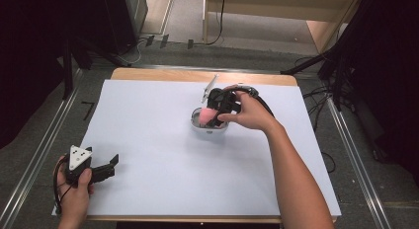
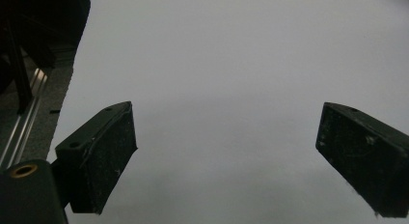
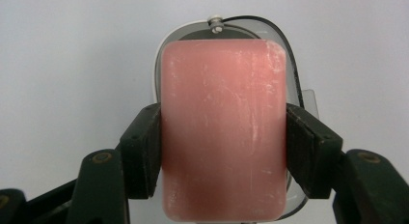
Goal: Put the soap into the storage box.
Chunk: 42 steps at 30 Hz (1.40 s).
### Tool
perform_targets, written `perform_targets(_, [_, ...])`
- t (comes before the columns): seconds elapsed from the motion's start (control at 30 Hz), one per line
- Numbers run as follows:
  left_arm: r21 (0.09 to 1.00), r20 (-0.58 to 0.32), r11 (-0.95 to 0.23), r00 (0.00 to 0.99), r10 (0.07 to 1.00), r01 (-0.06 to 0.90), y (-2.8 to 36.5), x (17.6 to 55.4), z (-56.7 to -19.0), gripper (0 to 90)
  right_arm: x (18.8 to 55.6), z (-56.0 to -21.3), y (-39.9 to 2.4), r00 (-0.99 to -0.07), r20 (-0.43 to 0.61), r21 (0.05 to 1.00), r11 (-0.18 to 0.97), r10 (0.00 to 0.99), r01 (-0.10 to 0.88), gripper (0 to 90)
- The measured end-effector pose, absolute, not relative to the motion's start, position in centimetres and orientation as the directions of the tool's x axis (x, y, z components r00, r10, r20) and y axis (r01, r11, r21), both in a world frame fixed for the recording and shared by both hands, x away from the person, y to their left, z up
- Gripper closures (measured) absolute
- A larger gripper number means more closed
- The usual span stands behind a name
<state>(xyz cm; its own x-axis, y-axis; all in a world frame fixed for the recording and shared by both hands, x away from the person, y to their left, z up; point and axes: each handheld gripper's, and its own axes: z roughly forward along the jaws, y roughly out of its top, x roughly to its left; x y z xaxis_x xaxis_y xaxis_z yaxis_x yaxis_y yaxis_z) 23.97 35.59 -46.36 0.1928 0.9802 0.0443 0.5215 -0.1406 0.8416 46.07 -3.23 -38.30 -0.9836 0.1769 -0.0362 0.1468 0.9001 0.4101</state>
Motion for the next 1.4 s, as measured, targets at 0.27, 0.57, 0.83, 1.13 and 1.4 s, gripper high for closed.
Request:
perform_targets(0.27, [0.842,0.043,-0.139,0.193,0.98,0.521,35.6,24.0,-46.4,7.6,46.6,-38.6,-3.1,-0.982,-0.038,0.412,0.898,0.186,0.154,38.5])
perform_targets(0.57, [0.842,0.044,-0.14,0.193,0.98,0.521,35.6,24.0,-46.4,7.6,46.7,-38.9,-2.8,-0.985,-0.043,0.413,0.9,0.169,0.137,38.5])
perform_targets(0.83, [0.842,0.043,-0.14,0.194,0.98,0.52,35.6,23.9,-46.4,7.6,47.0,-39.2,-2.9,-0.985,-0.049,0.409,0.903,0.165,0.131,38.5])
perform_targets(1.13, [0.842,0.043,-0.139,0.193,0.98,0.521,35.6,24.0,-46.4,7.6,46.9,-37.5,-3.5,-0.981,-0.02,0.509,0.846,0.194,0.157,39.8])
perform_targets(1.4, [0.842,0.043,-0.14,0.193,0.98,0.521,35.6,23.9,-46.4,7.6,46.0,-37.1,-4.3,-0.972,-0.024,0.509,0.84,0.232,0.188,37.4])
